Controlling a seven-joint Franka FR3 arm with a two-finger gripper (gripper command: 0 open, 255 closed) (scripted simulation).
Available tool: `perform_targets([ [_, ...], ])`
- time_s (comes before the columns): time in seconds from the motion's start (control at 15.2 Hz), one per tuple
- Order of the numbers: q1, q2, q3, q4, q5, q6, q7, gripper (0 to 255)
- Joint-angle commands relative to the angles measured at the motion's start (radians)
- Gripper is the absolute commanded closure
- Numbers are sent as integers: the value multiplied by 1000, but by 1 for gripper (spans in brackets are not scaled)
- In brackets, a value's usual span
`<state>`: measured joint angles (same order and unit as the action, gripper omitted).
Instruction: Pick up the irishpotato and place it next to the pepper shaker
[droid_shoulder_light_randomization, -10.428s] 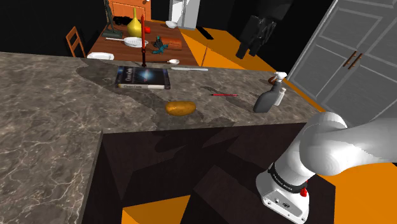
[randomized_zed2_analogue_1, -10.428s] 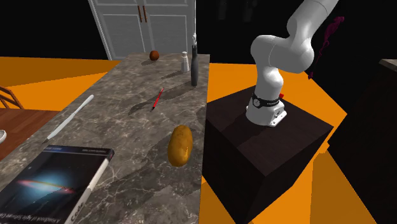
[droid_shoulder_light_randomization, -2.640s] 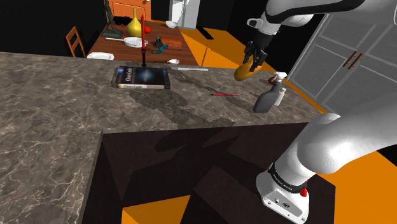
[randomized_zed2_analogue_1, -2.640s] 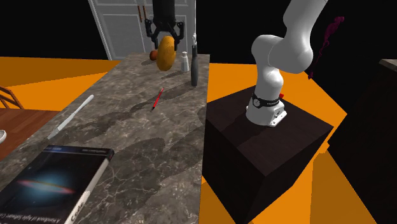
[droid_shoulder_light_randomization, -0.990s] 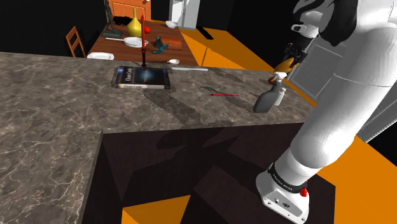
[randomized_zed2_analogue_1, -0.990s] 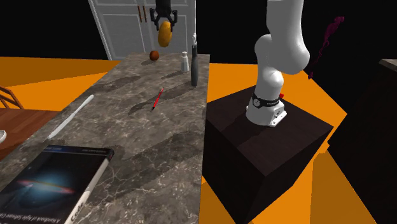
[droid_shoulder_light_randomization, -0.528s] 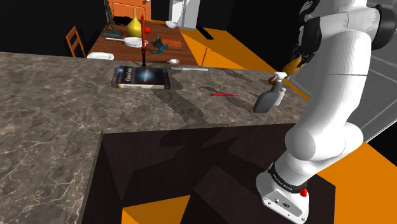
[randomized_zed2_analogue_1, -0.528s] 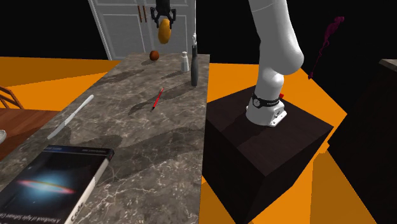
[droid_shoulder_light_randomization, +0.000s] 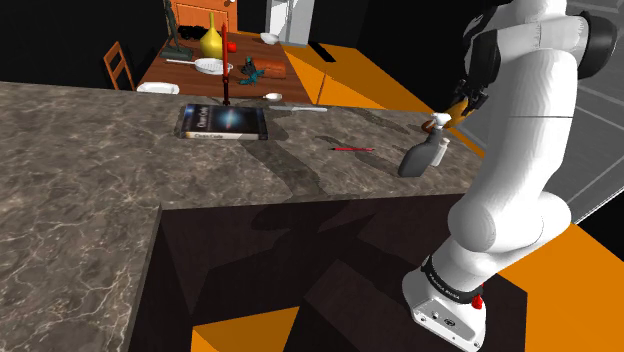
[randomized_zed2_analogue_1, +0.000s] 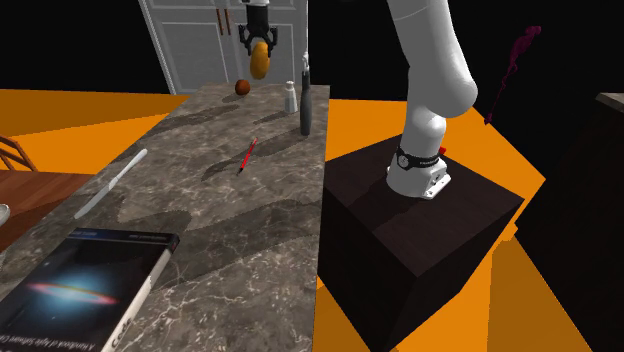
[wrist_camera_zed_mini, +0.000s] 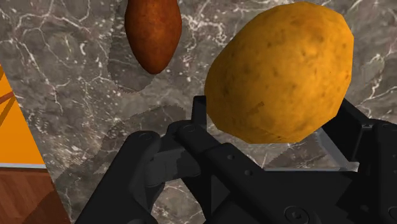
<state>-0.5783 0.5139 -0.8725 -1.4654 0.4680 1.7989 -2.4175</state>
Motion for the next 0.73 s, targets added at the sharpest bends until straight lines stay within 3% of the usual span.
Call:
perform_targets([
  [0.0,3,5,3,-22,6,25,-6,255],
  [0.66,6,40,25,-112,42,135,-37,255],
])
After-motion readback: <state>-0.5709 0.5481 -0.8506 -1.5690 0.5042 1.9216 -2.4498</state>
